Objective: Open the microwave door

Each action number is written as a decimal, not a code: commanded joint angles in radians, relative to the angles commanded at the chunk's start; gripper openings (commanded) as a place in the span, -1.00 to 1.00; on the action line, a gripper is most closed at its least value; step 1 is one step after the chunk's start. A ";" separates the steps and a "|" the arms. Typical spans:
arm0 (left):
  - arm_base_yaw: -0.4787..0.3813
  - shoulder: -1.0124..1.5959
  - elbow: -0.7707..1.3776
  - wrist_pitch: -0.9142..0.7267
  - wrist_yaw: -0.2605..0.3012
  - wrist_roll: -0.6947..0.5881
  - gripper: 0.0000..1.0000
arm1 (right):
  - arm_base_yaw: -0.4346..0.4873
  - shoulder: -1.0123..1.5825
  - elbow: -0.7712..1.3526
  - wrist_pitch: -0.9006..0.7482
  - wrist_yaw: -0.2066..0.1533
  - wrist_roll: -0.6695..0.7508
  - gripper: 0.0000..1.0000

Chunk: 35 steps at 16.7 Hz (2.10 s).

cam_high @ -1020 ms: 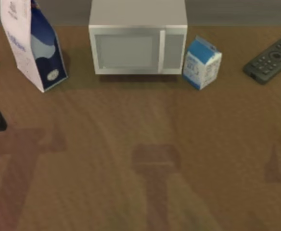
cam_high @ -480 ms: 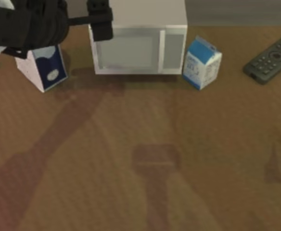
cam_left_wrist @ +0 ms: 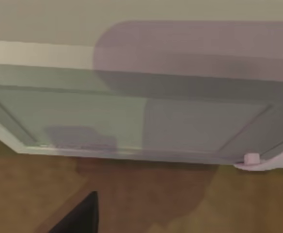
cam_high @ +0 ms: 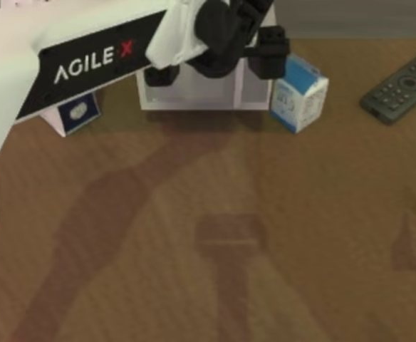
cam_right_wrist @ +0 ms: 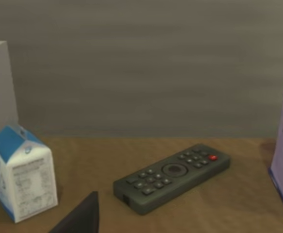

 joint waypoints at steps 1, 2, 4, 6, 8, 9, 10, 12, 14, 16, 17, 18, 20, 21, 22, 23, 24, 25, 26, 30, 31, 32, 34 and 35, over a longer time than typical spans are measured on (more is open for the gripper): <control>-0.015 0.042 0.042 -0.011 -0.009 -0.013 1.00 | 0.000 0.000 0.000 0.000 0.000 0.000 1.00; -0.026 0.075 0.074 -0.019 -0.016 -0.024 1.00 | 0.000 0.000 0.000 0.000 0.000 0.000 1.00; -0.038 0.109 0.106 -0.028 -0.023 -0.034 1.00 | 0.000 0.000 0.000 0.000 0.000 0.000 1.00; -0.038 0.110 0.107 -0.028 -0.023 -0.035 1.00 | 0.000 0.000 0.000 0.000 0.000 0.000 1.00; -0.038 0.110 0.107 -0.028 -0.023 -0.035 1.00 | 0.000 0.000 0.000 0.000 0.000 0.000 1.00; -0.034 0.108 0.104 -0.026 -0.021 -0.034 1.00 | 0.000 0.000 0.000 0.000 0.000 0.000 1.00; -0.033 0.111 0.107 -0.024 -0.020 -0.032 1.00 | 0.000 0.000 0.000 0.000 0.000 0.000 1.00; -0.023 0.150 0.137 -0.004 -0.014 -0.021 1.00 | 0.000 0.000 0.000 0.000 0.000 0.000 1.00; -0.005 0.227 0.180 0.028 -0.003 -0.004 1.00 | 0.000 0.000 0.000 0.000 0.000 0.000 1.00; 0.015 0.299 0.220 0.062 0.010 0.014 1.00 | 0.000 0.000 0.000 0.000 0.000 0.000 1.00; 0.023 0.319 0.234 0.074 0.014 0.021 1.00 | 0.000 0.000 0.000 0.000 0.000 0.000 1.00; 0.027 0.329 0.242 0.081 0.017 0.025 1.00 | 0.000 0.000 0.000 0.000 0.000 0.000 1.00; 0.027 0.330 0.242 0.082 0.017 0.025 1.00 | 0.000 0.000 0.000 0.000 0.000 0.000 1.00; 0.027 0.330 0.242 0.082 0.017 0.025 1.00 | 0.000 0.000 0.000 0.000 0.000 0.000 1.00; 0.027 0.330 0.242 0.082 0.017 0.025 0.85 | 0.000 0.000 0.000 0.000 0.000 0.000 1.00; 0.027 0.330 0.242 0.082 0.017 0.025 0.70 | 0.000 0.000 0.000 0.000 0.000 0.000 1.00; 0.027 0.330 0.242 0.082 0.017 0.025 0.55 | 0.000 0.000 0.000 0.000 0.000 0.000 1.00; 0.027 0.330 0.242 0.082 0.017 0.025 0.40 | 0.000 0.000 0.000 0.000 0.000 0.000 1.00; 0.027 0.330 0.242 0.082 0.017 0.025 0.25 | 0.000 0.000 0.000 0.000 0.000 0.000 1.00; 0.027 0.330 0.242 0.082 0.017 0.025 -0.36 | 0.000 0.000 0.000 0.000 0.000 0.000 1.00; 0.027 0.330 0.242 0.082 0.017 0.025 -0.51 | 0.000 0.000 0.000 0.000 0.000 0.000 1.00; 0.027 0.330 0.242 0.082 0.017 0.025 -0.66 | 0.000 0.000 0.000 0.000 0.000 0.000 1.00; 0.027 0.330 0.242 0.082 0.017 0.025 -0.96 | 0.000 0.000 0.000 0.000 0.000 0.000 1.00; 0.027 0.330 0.242 0.082 0.017 0.025 -1.00 | 0.000 0.000 0.000 0.000 0.000 0.000 1.00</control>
